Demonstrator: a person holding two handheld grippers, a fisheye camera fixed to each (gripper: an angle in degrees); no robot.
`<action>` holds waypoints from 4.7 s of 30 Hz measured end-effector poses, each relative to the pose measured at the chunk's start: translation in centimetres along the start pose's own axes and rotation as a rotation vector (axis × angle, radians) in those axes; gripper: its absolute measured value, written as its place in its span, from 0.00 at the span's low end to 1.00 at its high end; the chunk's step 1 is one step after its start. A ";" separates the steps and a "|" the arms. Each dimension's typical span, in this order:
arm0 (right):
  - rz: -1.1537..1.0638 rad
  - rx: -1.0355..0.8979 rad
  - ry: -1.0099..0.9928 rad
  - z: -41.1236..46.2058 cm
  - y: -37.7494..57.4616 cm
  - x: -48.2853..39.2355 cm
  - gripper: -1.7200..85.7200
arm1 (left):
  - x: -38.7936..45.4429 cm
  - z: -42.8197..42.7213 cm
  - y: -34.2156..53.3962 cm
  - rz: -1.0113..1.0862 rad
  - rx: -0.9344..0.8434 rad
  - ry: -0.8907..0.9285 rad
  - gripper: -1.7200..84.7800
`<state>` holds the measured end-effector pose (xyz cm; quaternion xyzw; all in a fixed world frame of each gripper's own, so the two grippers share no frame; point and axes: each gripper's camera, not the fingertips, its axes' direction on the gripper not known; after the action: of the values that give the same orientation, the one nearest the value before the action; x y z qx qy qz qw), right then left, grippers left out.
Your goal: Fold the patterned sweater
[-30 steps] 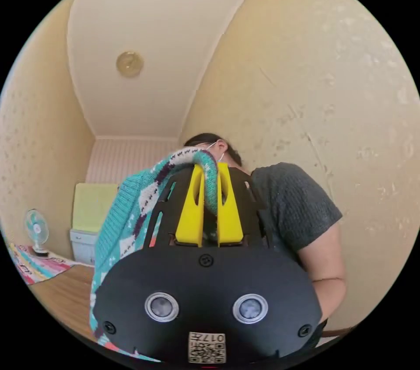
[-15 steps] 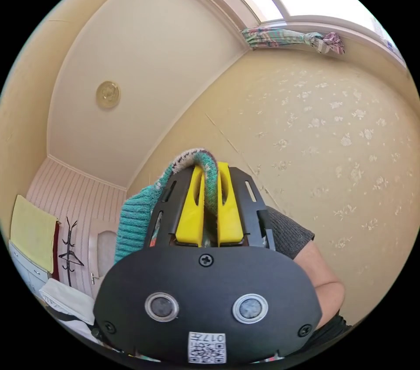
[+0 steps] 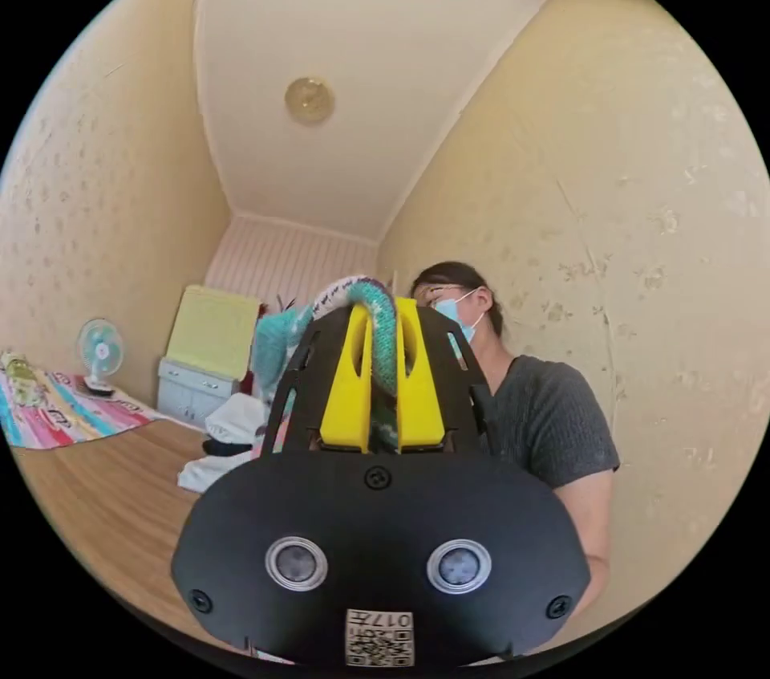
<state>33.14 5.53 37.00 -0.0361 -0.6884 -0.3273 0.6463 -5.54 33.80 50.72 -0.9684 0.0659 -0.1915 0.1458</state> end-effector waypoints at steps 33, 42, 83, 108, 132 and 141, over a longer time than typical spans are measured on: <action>0.197 -0.312 0.867 21.9 -16.5 12.1 0.10 | -48.2 29.1 11.5 -0.295 -0.795 -1.550 0.11; 0.210 -0.800 0.693 38.7 6.8 15.9 0.10 | -50.6 32.7 43.4 -0.482 -1.185 -1.572 0.02; 0.565 -0.440 0.288 22.0 11.1 29.2 0.04 | -43.0 21.5 33.9 -0.698 -0.785 -1.582 0.01; 0.352 -0.717 0.558 22.9 10.7 18.8 0.03 | -32.5 16.7 21.1 -0.851 -0.840 -1.298 0.01; -0.286 -0.696 0.920 43.2 10.1 11.8 0.02 | -40.6 -25.5 -7.7 -0.939 -0.127 -1.777 0.20; 0.022 -0.613 0.598 37.9 8.5 18.1 0.02 | -44.4 -28.8 -4.0 -1.236 0.039 -1.789 0.12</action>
<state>1.47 24.29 58.85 -0.1375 -0.3413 -0.5058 0.7802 -57.23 38.35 61.80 -0.6204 -0.5659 0.5418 0.0346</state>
